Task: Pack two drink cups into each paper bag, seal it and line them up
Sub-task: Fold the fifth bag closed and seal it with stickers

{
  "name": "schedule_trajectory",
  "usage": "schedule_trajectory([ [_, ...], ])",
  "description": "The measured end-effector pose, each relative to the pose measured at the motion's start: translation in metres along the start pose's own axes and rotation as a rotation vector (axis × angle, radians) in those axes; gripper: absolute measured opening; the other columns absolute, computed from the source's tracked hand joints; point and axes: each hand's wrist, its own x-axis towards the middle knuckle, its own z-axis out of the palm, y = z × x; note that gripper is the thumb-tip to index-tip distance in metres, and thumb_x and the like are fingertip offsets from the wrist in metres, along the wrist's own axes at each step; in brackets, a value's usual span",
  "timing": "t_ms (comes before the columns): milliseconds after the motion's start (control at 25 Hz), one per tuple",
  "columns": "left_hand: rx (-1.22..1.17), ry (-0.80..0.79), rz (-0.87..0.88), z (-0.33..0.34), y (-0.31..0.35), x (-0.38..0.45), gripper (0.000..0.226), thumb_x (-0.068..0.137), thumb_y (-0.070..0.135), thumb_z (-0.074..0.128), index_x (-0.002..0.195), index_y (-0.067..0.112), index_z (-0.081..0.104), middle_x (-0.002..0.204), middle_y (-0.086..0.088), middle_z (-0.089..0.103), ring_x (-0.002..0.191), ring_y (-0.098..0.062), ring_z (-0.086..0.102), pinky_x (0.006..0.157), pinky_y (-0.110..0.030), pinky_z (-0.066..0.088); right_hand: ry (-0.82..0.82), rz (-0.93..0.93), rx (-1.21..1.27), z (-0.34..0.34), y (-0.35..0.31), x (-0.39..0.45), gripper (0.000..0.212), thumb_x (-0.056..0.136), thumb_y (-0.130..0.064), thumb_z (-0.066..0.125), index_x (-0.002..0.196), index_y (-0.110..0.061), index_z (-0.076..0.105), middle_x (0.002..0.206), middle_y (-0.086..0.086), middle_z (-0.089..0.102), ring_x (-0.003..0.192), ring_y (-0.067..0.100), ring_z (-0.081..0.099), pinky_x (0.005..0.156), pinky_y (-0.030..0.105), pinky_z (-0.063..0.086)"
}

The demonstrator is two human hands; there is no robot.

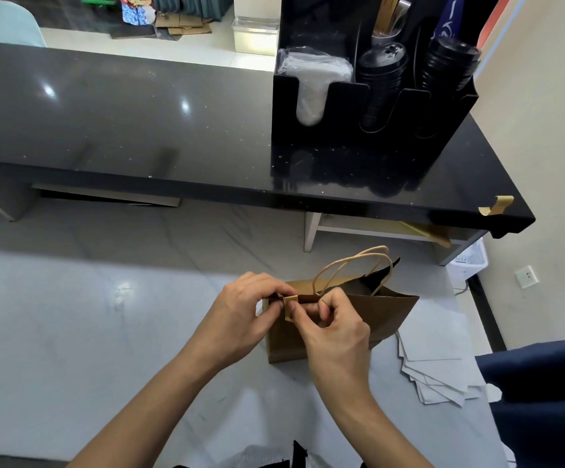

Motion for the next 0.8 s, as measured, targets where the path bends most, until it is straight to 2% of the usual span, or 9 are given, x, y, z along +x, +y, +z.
schedule_trajectory([
  [80,-0.001,-0.009,0.006,-0.001,0.0,0.0,0.024,0.091,0.008,0.069,0.108,0.023,0.074,0.1,0.015,0.07,0.094,-0.006,0.06,0.082,-0.032,0.053,0.001,-0.057,-0.047,-0.001,0.002,0.0,0.047,0.086,-0.041,0.08,0.07,-0.036,0.036,0.07,-0.004,0.069,0.067,0.01,0.065,0.055,0.028,0.05],
  [160,0.012,-0.019,0.012,-0.002,0.001,0.001,0.023,0.091,0.009,0.068,0.108,0.023,0.074,0.1,0.015,0.069,0.094,-0.006,0.059,0.082,-0.034,0.053,0.003,-0.105,-0.114,-0.003,0.004,0.002,0.047,0.086,-0.042,0.079,0.07,-0.038,0.035,0.066,-0.002,0.064,0.063,0.012,0.062,0.054,0.034,0.051],
  [280,0.026,-0.034,0.027,-0.003,0.002,0.001,0.023,0.091,0.009,0.066,0.108,0.023,0.074,0.099,0.015,0.069,0.093,-0.006,0.058,0.082,-0.031,0.052,0.003,-0.174,-0.201,-0.006,0.006,0.003,0.046,0.085,-0.04,0.08,0.072,-0.035,0.036,0.061,-0.012,0.054,0.062,0.008,0.059,0.05,0.025,0.049],
  [400,0.012,-0.031,0.021,-0.002,0.003,0.002,0.016,0.092,0.02,0.068,0.106,0.026,0.074,0.097,0.018,0.067,0.092,-0.007,0.058,0.08,-0.029,0.051,0.013,-0.232,-0.294,-0.008,0.007,0.001,0.05,0.085,-0.041,0.079,0.072,-0.035,0.031,0.058,-0.015,0.045,0.062,0.006,0.054,0.049,0.014,0.036],
  [520,0.03,-0.009,0.006,0.0,0.003,0.004,0.011,0.093,0.03,0.07,0.103,0.026,0.074,0.094,0.018,0.067,0.089,-0.007,0.058,0.077,-0.032,0.052,-0.001,-0.22,-0.338,-0.01,0.011,-0.001,0.052,0.084,-0.042,0.08,0.072,-0.035,0.029,0.06,-0.013,0.048,0.06,0.007,0.052,0.049,0.015,0.036],
  [800,0.057,0.026,0.051,0.001,-0.001,0.006,0.005,0.092,0.026,0.072,0.094,0.022,0.075,0.086,0.014,0.067,0.08,-0.006,0.056,0.073,-0.036,0.05,-0.029,-0.222,-0.404,-0.009,0.013,0.0,0.048,0.083,-0.036,0.083,0.074,-0.03,0.036,0.061,-0.015,0.047,0.056,0.008,0.051,0.05,0.015,0.036],
])
